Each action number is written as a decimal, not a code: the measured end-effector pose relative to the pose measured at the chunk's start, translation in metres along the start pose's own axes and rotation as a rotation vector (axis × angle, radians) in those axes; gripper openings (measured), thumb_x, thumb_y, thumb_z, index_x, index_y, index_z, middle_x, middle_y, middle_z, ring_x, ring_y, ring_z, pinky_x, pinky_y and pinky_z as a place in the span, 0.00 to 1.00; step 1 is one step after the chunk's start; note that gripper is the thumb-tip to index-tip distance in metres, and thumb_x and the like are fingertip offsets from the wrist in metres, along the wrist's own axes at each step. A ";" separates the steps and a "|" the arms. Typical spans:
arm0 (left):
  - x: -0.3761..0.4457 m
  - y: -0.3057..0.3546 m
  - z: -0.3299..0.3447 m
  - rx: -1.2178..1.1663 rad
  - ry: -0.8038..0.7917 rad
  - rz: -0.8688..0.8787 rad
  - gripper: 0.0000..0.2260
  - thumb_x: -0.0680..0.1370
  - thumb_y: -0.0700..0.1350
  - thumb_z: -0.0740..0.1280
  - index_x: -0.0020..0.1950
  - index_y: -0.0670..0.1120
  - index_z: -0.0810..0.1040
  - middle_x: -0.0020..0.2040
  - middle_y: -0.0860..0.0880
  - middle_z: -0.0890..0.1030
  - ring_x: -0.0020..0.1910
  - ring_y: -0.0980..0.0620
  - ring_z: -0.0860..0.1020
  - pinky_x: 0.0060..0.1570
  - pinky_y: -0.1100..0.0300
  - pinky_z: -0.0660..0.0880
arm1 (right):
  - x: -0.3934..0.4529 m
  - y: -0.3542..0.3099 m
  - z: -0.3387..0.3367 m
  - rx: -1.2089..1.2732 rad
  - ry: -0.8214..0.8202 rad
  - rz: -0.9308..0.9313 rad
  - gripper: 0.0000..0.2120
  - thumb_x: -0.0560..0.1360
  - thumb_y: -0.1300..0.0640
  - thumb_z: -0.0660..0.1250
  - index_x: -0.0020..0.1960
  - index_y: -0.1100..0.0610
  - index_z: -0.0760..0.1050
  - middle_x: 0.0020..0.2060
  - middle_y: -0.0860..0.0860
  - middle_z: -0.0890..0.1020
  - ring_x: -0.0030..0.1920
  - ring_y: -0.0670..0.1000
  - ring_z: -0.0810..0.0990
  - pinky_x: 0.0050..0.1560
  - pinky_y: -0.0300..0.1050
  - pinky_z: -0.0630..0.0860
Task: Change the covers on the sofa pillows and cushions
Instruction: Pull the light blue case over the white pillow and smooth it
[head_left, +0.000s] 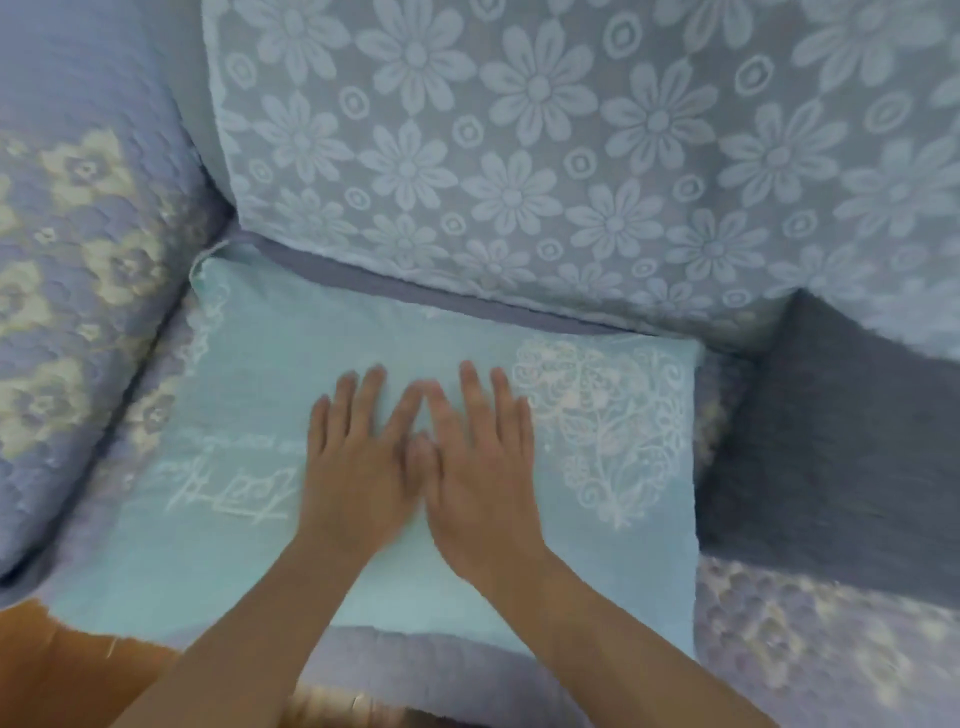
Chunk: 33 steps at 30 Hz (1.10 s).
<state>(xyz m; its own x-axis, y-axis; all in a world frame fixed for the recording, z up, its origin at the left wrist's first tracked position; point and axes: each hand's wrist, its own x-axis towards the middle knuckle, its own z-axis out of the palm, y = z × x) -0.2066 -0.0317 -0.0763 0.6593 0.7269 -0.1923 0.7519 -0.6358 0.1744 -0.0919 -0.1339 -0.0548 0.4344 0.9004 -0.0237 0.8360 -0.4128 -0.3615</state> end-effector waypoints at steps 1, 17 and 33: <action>0.007 -0.003 0.015 0.017 -0.085 -0.071 0.27 0.82 0.57 0.51 0.82 0.55 0.60 0.81 0.41 0.60 0.79 0.35 0.57 0.76 0.36 0.55 | 0.002 0.023 0.005 -0.039 -0.047 -0.076 0.26 0.84 0.46 0.51 0.81 0.48 0.55 0.81 0.53 0.54 0.81 0.57 0.47 0.79 0.57 0.43; 0.041 -0.021 0.038 0.285 -0.411 -0.300 0.29 0.83 0.64 0.44 0.83 0.59 0.42 0.84 0.49 0.42 0.82 0.40 0.42 0.76 0.35 0.41 | -0.162 0.192 0.020 0.162 -0.660 1.262 0.32 0.84 0.40 0.47 0.81 0.48 0.36 0.80 0.55 0.36 0.79 0.63 0.38 0.78 0.63 0.43; -0.008 0.005 0.056 0.307 -0.213 -0.083 0.31 0.81 0.67 0.46 0.83 0.60 0.47 0.84 0.44 0.50 0.82 0.38 0.46 0.79 0.39 0.42 | -0.085 0.200 -0.026 -0.187 -0.341 0.753 0.20 0.77 0.54 0.64 0.66 0.62 0.72 0.67 0.60 0.69 0.61 0.65 0.71 0.60 0.59 0.72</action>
<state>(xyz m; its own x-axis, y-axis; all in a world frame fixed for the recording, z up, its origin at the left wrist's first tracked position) -0.2078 -0.0553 -0.1281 0.5579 0.7295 -0.3957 0.7477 -0.6487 -0.1417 0.0472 -0.2961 -0.1012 0.7978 0.3556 -0.4868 0.4186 -0.9079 0.0228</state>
